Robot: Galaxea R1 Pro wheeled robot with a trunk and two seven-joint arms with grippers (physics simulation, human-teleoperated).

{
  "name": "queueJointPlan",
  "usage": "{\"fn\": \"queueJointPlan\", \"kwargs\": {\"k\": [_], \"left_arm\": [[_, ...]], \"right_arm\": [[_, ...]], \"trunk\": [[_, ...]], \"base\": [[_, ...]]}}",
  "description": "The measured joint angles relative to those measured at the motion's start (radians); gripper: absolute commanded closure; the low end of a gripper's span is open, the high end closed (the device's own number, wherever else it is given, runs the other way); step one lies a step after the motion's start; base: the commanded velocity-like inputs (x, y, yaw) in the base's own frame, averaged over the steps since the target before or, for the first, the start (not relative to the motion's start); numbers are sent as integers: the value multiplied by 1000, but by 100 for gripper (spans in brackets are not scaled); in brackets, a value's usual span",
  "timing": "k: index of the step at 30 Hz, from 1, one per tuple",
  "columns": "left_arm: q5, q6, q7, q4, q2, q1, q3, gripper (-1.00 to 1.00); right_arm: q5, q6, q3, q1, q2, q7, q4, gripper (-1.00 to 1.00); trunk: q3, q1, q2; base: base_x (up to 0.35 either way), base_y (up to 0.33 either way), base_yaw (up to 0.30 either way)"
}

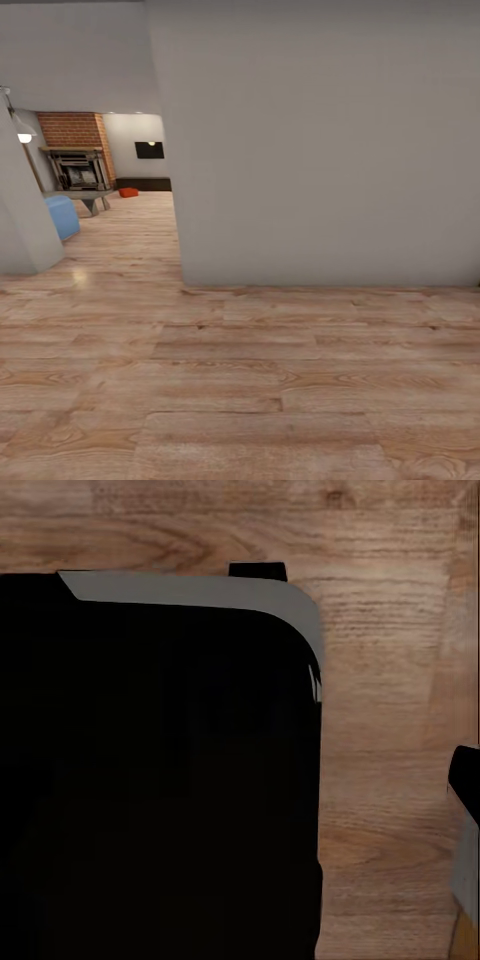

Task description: Move the two storage containers from the living room to the garage. In the garage, place one container on the floor and stack the other container on top of it (either order is fine).

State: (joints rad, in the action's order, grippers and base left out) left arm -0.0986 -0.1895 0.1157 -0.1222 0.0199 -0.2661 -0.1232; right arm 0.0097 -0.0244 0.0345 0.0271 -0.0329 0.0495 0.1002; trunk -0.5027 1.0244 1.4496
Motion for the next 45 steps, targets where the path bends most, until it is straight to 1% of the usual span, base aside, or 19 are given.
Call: {"fn": "queueJointPlan", "kwargs": {"k": [10, 21, 45], "left_arm": [[0, 0, 0, 0, 0, 0, 0, -100], [0, 0, 0, 0, 0, 0, 0, -100], [0, 0, 0, 0, 1, 0, 0, -100]], "right_arm": [[0, -1, -1, 0, 1, 0, 0, -100], [0, -1, 0, 0, 1, 0, 0, -100], [0, -1, -1, 0, 1, 0, 0, -100]], "trunk": [[0, 0, 0], [0, 0, 0], [0, 0, 0]], "base": [[343, 0, 92], [343, 0, 160], [343, 0, 242]]}}
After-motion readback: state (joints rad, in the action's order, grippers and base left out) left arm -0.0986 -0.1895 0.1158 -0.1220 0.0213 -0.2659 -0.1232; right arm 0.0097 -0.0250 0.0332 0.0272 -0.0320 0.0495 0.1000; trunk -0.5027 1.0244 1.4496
